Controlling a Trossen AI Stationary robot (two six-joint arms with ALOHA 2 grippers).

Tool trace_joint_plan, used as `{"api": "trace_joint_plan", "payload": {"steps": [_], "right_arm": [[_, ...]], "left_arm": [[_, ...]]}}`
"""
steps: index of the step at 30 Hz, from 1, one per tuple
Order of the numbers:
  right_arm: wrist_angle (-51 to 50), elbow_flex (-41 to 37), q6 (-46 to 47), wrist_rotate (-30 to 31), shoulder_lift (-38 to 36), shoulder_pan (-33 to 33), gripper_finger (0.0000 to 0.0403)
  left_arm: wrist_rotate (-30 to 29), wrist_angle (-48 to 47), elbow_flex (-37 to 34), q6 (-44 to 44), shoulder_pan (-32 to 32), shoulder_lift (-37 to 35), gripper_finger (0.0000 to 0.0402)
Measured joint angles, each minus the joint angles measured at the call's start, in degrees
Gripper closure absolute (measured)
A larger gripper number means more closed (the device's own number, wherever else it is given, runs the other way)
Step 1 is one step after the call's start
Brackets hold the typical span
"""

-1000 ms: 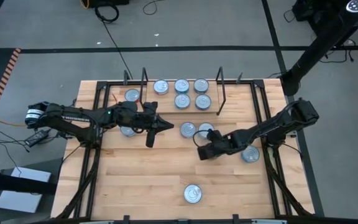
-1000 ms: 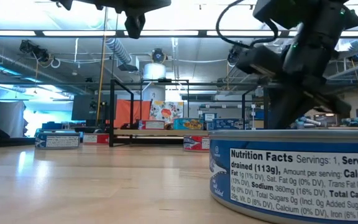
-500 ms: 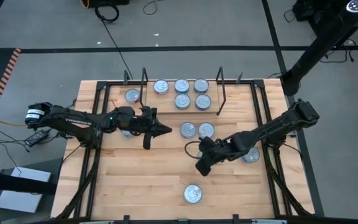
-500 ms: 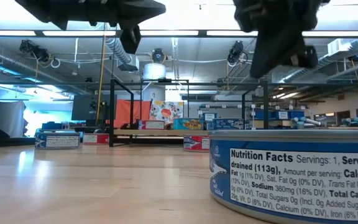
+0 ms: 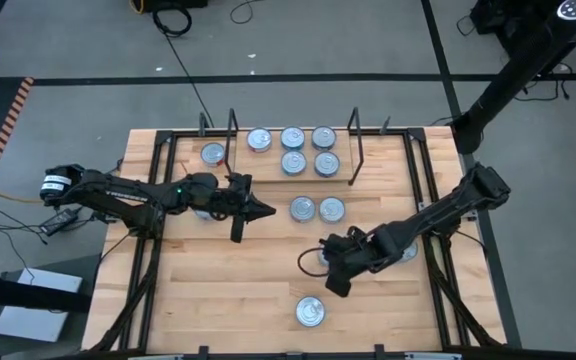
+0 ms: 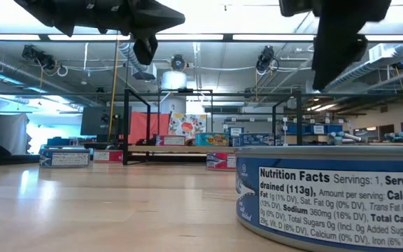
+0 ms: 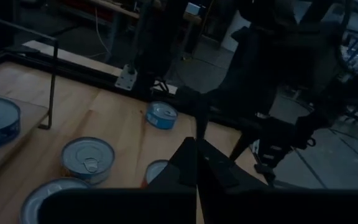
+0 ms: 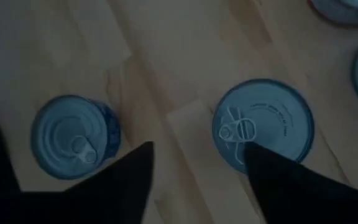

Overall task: Stack canned seafood by type on shelf
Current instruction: Put the red tuna can on the shelf

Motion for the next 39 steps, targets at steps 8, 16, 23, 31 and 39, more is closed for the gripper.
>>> {"api": "trace_joint_plan", "payload": {"steps": [8, 16, 23, 31, 39], "right_arm": [[-0.1, 0.0, 3.8, -2.2, 6.5, -3.5, 0.0028], [1.0, 0.2, -9.4, -0.5, 6.3, 0.0, 0.0028], [1.1, -0.1, -12.8, 1.2, 9.4, 2.0, 0.0110], [0.4, -0.1, -15.4, 3.9, 12.1, 2.2, 0.0226], [0.8, 0.0, -16.5, 4.5, 13.2, 2.5, 0.0297]], "left_arm": [[-0.2, -1.0, 0.0, -0.9, -0.7, 0.0, 0.0401], [-0.2, -1.2, 0.0, -0.7, -0.7, 0.0, 0.0401], [-1.6, -1.7, 0.0, 1.4, -0.7, 0.0, 0.0401], [-3.4, -3.7, 0.0, 1.7, -0.7, 0.0, 0.0400], [-3.7, -4.4, 0.0, 1.6, -1.0, 0.0, 0.0400]]}}
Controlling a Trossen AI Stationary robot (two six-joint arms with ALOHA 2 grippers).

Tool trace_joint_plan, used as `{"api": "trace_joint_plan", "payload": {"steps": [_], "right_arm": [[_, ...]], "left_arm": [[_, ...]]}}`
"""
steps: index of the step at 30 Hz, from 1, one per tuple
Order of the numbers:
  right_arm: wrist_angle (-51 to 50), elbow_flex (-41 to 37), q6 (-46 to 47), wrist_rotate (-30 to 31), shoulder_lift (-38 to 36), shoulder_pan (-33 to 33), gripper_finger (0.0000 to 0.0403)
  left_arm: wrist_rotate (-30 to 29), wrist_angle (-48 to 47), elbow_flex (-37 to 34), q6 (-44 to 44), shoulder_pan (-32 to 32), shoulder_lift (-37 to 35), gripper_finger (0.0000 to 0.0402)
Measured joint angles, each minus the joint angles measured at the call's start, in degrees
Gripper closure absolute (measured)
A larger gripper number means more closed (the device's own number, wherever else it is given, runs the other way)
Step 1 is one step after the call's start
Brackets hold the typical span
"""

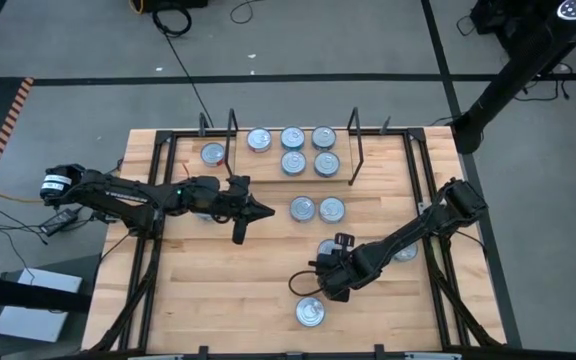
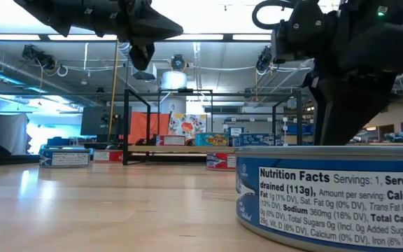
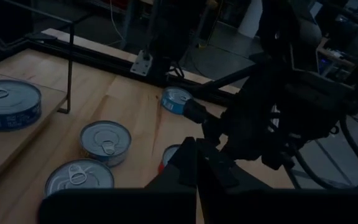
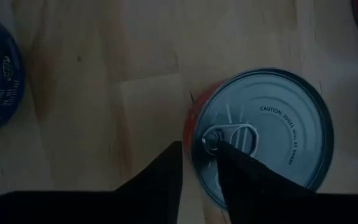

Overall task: Stack canned seafood by type on shelf
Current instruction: Put the red tuna can on the shelf

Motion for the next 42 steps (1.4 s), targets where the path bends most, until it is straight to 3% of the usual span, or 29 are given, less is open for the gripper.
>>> {"api": "trace_joint_plan", "payload": {"steps": [8, 20, 42], "right_arm": [[-0.8, 0.4, 0.4, -0.6, -0.3, 0.4, 0.0313], [-1.9, 2.1, -0.6, -3.5, -0.4, 2.2, 0.0284], [-1.7, 2.1, -1.6, -0.4, -0.2, 3.5, 0.0287]], "left_arm": [[-0.3, 0.0, 0.0, 0.0, 0.0, 0.0, 0.0400], [-1.0, -0.2, 0.0, 0.0, 0.0, 0.0, 0.0400], [-1.3, -0.5, 0.0, 0.1, 0.0, 0.0, 0.0399]]}}
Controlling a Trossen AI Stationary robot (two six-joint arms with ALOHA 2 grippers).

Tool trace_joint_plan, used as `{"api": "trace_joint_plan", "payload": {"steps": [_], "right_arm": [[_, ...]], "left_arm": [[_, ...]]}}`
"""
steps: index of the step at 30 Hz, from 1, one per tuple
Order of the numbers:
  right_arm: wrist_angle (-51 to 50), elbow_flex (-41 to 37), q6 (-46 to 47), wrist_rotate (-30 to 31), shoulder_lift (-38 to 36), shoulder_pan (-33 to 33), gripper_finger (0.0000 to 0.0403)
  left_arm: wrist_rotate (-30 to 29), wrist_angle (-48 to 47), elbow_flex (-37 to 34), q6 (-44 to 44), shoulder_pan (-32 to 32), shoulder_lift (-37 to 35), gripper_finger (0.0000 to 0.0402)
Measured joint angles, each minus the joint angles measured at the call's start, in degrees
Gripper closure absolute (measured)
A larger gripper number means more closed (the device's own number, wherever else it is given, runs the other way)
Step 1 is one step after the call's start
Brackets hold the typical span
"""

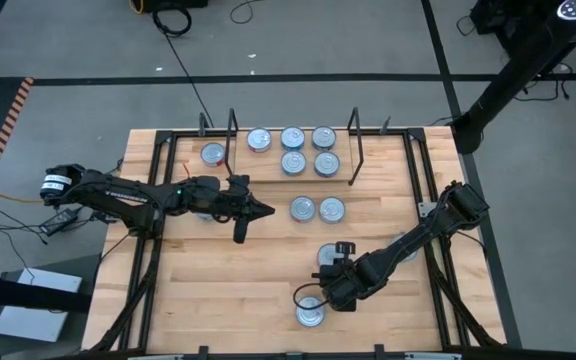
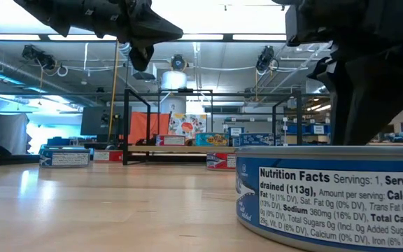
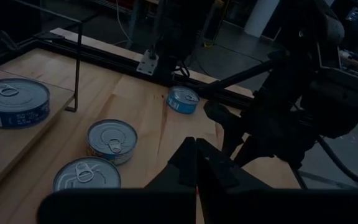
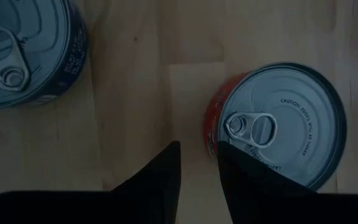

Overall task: Stack canned seafood by type on shelf
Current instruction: Put the red tuna can on the shelf

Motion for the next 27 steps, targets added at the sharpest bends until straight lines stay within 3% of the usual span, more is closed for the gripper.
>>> {"api": "trace_joint_plan", "payload": {"steps": [27], "right_arm": [[3.1, -2.0, -0.8, 0.8, 0.3, -1.5, 0.0289]], "left_arm": [[-1.4, -0.9, 0.0, -0.1, 0.0, 0.0, 0.0399]]}}
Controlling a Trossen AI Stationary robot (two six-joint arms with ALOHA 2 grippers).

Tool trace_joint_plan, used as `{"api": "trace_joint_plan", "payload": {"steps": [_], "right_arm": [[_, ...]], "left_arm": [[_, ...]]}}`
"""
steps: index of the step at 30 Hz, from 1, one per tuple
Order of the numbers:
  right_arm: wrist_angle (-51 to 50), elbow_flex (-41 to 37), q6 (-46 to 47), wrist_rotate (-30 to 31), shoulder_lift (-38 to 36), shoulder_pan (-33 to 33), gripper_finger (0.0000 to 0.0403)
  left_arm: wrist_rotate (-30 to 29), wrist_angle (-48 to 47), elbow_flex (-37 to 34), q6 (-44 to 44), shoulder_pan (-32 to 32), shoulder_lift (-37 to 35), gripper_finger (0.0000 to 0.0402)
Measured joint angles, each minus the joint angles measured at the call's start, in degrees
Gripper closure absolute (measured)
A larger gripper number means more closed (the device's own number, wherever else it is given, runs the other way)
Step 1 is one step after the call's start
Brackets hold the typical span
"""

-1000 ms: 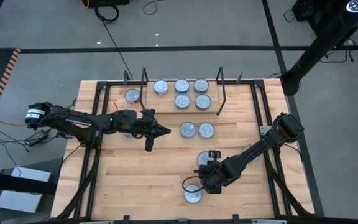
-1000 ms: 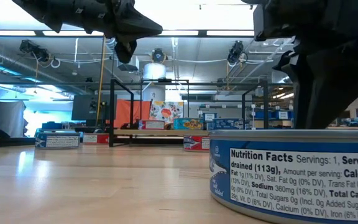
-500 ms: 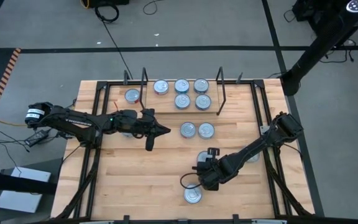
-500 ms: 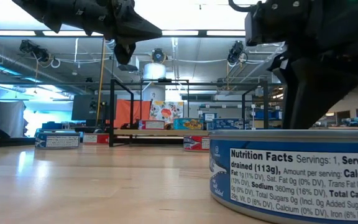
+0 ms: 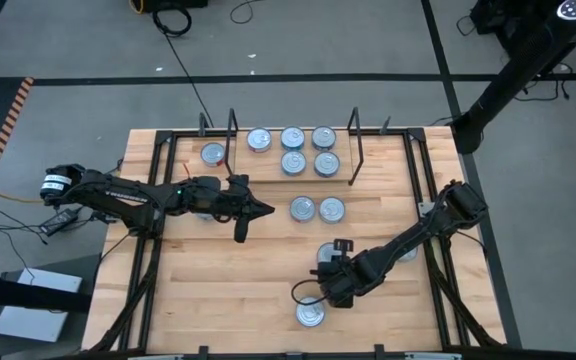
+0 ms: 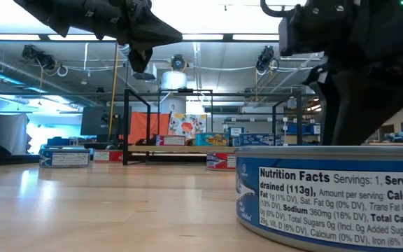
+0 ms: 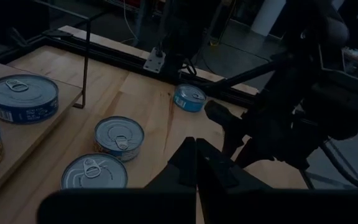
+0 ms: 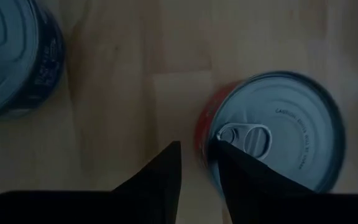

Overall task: Stack canned seafood by type on shelf
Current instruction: Put the red tuna can on the shelf

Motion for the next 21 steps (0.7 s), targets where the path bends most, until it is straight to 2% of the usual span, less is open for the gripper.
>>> {"api": "trace_joint_plan", "payload": {"steps": [7, 16, 21], "right_arm": [[-0.3, -0.9, 0.0, 0.8, -0.2, 0.0, 0.0302], [-0.8, -0.9, -1.1, 0.7, -0.2, -0.7, 0.0393], [-1.6, 0.4, -1.4, -2.8, -0.1, -1.8, 0.0394]], "left_arm": [[0.0, 0.0, 0.0, 0.0, 0.0, 0.0, 0.0399], [-0.9, 0.0, 0.0, 0.0, 0.0, 0.0, 0.0399], [-1.1, 0.0, 0.0, -0.1, 0.0, 0.0, 0.0399]]}}
